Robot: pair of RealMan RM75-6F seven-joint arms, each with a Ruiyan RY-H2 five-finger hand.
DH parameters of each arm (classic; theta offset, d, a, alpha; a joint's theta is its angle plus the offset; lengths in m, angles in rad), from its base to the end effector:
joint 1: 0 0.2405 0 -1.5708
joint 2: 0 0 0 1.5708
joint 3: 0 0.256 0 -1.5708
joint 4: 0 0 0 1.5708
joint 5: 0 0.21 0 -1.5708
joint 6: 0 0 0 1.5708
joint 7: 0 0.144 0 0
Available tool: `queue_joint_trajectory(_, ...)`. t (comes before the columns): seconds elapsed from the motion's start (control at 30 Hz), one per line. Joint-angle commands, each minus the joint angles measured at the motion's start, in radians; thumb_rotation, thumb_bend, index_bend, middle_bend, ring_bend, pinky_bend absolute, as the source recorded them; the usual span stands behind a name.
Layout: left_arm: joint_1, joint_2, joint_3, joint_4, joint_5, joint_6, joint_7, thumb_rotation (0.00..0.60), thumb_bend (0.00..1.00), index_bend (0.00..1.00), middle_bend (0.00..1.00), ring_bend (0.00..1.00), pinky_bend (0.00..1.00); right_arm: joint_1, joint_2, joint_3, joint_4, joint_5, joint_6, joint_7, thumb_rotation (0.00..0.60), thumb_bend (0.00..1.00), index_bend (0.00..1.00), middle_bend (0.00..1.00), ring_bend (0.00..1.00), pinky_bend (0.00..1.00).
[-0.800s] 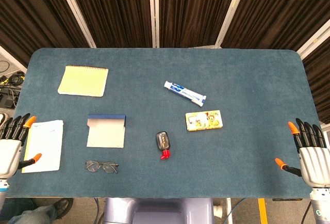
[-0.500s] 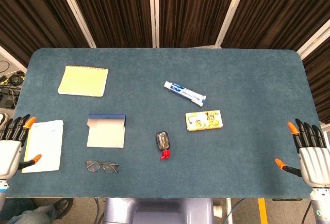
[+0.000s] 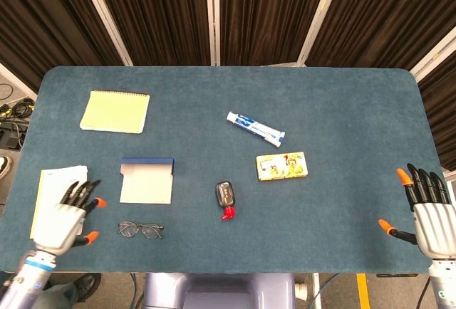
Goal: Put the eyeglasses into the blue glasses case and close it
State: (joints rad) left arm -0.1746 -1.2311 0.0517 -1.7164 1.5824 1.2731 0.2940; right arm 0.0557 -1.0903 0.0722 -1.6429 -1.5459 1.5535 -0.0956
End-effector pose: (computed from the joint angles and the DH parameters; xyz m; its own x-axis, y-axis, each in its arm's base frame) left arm -0.2647 0.1732 0.0716 0.5084 0.2413 0.8266 0.8550 -0.2554 -0.4514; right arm -0.3003 -0.1759 0.1749 0.4782 0.0793 0.8746 -0.8762 -0.0241 0.4813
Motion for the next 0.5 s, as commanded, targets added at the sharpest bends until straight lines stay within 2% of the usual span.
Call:
queue_joint_trajectory(0.03,-0.027,-0.07,-0.001,-0.024,-0.052,-0.06,0.096,0.6,0.35,0.43,0.0,0.0,0.0,0.002,0.007,-0.001,0.001,0.005,-0.011,0.019,0.6,0.0,0.0,0.0,0.0,0.0)
queue_joint_trajectory(0.2,-0.038,-0.135,-0.006,-0.029,-0.105,-0.089,0.204,0.6,0.42,0.46,0.0,0.0,0.0,0.005,0.018,0.002,0.0,0.016,-0.024,0.055,0.6,0.0,0.0,0.0,0.0,0.0)
queue_joint_trajectory(0.3,-0.042,-0.171,-0.007,-0.02,-0.125,-0.094,0.249,0.6,0.43,0.47,0.0,0.0,0.0,0.006,0.022,-0.001,-0.001,0.014,-0.029,0.066,0.6,0.0,0.0,0.0,0.0,0.0)
queue_joint_trajectory(0.5,-0.047,-0.227,-0.015,0.014,-0.168,-0.097,0.282,0.6,0.49,0.47,0.0,0.0,0.0,0.011,0.019,-0.005,0.004,0.013,-0.043,0.069,0.6,0.0,0.0,0.0,0.0,0.0)
